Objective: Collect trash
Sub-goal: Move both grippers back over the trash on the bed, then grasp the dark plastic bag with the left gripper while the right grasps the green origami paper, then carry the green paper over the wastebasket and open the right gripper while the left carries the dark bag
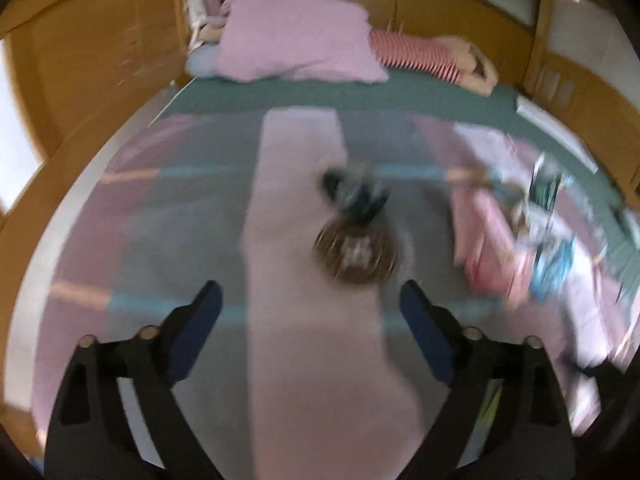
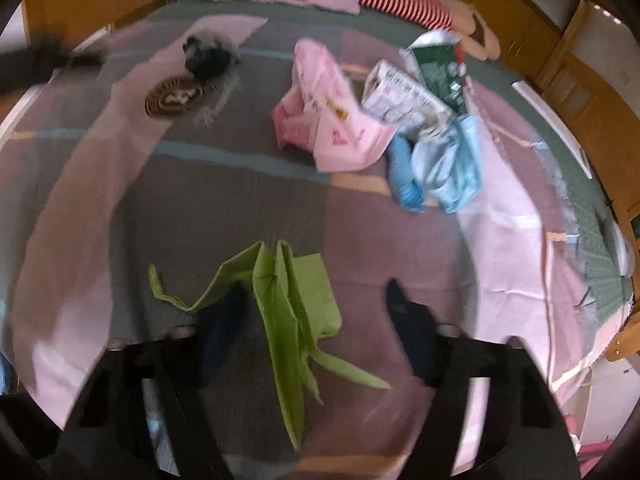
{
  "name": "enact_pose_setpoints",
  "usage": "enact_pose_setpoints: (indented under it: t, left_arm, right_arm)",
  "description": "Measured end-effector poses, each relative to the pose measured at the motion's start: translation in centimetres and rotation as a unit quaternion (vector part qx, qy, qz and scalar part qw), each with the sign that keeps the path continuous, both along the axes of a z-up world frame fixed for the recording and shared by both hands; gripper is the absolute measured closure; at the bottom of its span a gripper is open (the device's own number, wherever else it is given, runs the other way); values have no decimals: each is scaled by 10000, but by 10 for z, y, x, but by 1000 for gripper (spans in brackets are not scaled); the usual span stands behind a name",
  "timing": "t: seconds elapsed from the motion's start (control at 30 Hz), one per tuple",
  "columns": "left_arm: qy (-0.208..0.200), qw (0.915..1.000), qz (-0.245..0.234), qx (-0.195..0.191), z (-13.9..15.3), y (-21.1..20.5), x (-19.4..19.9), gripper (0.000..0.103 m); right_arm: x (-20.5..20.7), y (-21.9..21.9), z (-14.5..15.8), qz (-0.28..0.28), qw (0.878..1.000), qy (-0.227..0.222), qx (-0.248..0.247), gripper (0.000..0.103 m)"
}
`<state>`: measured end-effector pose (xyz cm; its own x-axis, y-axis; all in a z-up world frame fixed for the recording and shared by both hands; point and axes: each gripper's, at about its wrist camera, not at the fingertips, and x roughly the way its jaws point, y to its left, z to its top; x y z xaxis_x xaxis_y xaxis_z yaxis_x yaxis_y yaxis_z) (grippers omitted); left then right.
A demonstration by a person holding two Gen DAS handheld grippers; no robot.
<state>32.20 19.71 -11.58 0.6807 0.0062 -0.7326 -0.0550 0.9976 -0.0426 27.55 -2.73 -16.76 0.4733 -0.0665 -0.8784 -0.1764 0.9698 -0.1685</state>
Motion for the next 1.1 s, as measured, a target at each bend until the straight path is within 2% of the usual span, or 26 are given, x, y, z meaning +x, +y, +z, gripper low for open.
enact_pose_setpoints:
  t: [0.03,0.13,0.27,0.4,0.43,0.47,0.5,0.53,0.63,0.73,0.87,0.93,1.1]
  left_arm:
    - [-54,10000,-28,-40,1,-2,11,9]
    - [-75,9998,-99,-172,-5,-12,62,7]
    - [-11,10000,-15,-27,-22,-23,106,7]
    - [76,9991,-30,-412,-50,-29,129,9]
    - [125,9987,-86,-490,-56,-29,132,27]
    - [264,9973,-190,-660,-65,-28,136,51]
    - [396,9948,-259,-897,-71,-24,137,52]
    - [342,9944,-247,-966,-69,-22,135,54]
    - [114,9983,-278,-499,-53,-26,122,57]
    - [-140,9996,-229,-32,-18,-32,100,58]
    - [-661,9931,-326,910,38,-60,33,58]
    - [-839,9903,-317,1062,54,-68,-8,58]
    - [-1146,9891,162,914,78,-65,-113,58]
  right_arm:
    - [2,-1,-5,9,9999,96,40,73]
    - [-1,-6,-7,-67,9996,110,267,78]
    - [-18,-20,5,-455,9956,39,823,78]
    - [-38,-18,11,-427,9946,-10,941,78]
    - [-40,-18,12,-414,9947,-29,944,78]
    - [-41,-18,15,-420,9944,-55,969,78]
    - [-41,-19,19,-439,9936,-98,1032,78]
    - [-42,-21,24,-460,9930,-169,1072,78]
    - [-50,-27,43,-443,9920,-517,1063,78]
    - [-62,-29,68,-425,9893,-841,1118,78]
    - [-86,-36,103,-376,9839,-1185,1283,78]
    - [-97,-35,120,-328,9817,-1363,1289,78]
    - [-137,-35,153,-136,9766,-1743,1249,78]
